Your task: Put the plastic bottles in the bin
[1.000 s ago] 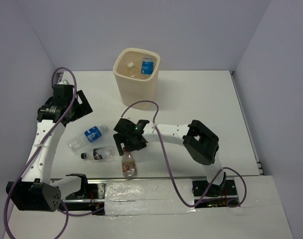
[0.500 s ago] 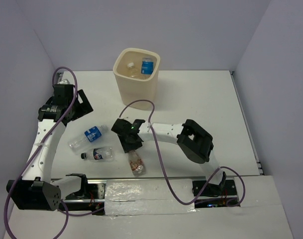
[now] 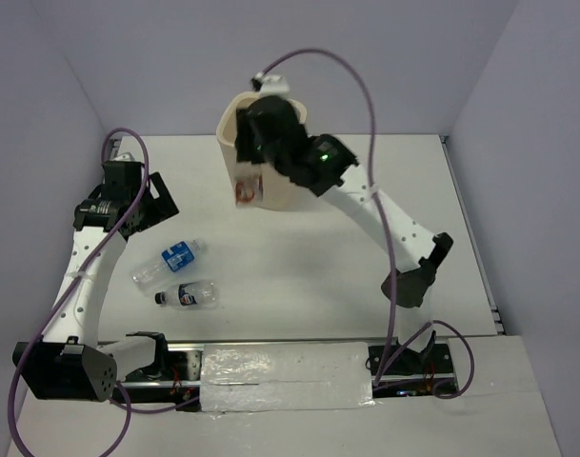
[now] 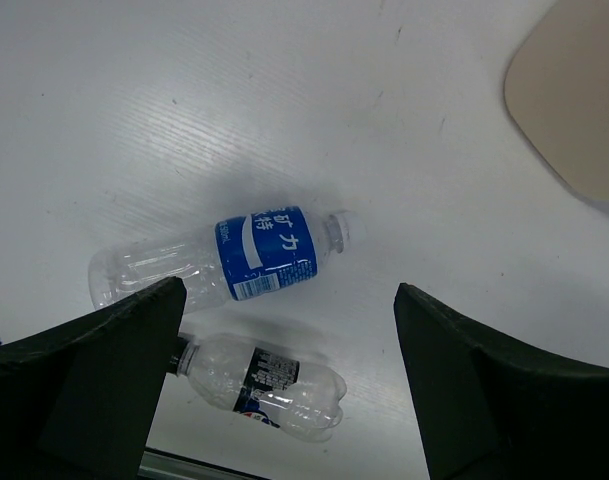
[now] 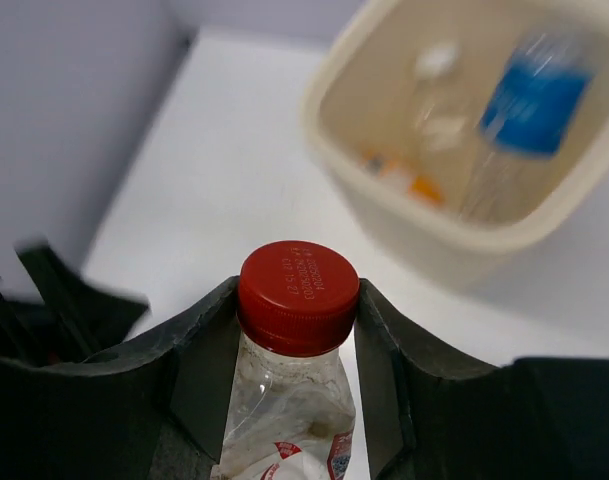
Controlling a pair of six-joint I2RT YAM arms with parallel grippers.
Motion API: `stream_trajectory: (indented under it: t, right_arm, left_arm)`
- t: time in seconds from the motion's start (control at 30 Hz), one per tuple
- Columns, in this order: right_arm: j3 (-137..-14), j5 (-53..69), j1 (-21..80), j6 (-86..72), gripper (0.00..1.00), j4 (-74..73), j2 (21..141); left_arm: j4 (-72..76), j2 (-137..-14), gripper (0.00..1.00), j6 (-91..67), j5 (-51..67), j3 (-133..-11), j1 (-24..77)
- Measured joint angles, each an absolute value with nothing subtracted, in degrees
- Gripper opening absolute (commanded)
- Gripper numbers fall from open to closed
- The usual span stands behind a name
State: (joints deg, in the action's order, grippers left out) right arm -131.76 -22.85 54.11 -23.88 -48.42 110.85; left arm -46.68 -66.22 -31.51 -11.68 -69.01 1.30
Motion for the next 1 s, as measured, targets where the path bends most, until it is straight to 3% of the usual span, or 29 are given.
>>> stream_trajectory:
  t: [0.07,0.27,0.57,0.63,0.67,0.7,0.8,0.87,1.0]
  right_arm:
    - [-135.94,-24.86,51.05,-22.33,0.25,-45.76,109.56]
    - [-130.82,-33.04,46.63,-15.51,0.27,-27.51,104.90]
    - [-140.16,-40.32,45.32,-6.13,0.28,-10.07,120.49]
    - [-140.14,-41.23,44.71,-5.39,0.37,-8.47,123.17]
    - [-140.11,-41.41,44.31,-5.32,0.47,-8.29,124.25]
    - [-140.09,-41.43,43.94,-5.26,0.69,-8.34,125.12]
    - [-140.25,-40.73,42.65,-5.98,0.92,-9.19,126.93]
    - [-140.27,-39.42,42.09,-6.61,0.99,-10.61,127.13]
    - [-140.11,-37.10,41.54,-7.84,1.00,-11.09,126.17]
  left_arm:
    - [-47.09,-66.22,0.99,-31.53,-11.66,-69.01,1.30]
    - [-48.34,-66.02,0.99,-31.70,-10.76,-69.01,1.30]
    - [-49.76,-65.17,0.99,-31.75,-10.26,-69.01,1.30]
    - [-50.06,-65.04,0.99,-31.77,-10.22,-69.01,1.30]
    - [-50.22,-64.97,0.99,-31.79,-10.22,-69.01,1.30]
    - [-50.39,-64.93,0.99,-31.81,-10.22,-69.01,1.30]
    - [-51.00,-64.82,0.99,-32.08,-10.28,-68.99,1.30]
    - [-51.29,-64.79,1.00,-32.88,-10.48,-68.77,1.30]
    - [-53.10,-65.25,0.99,-35.55,-12.36,-67.24,1.30]
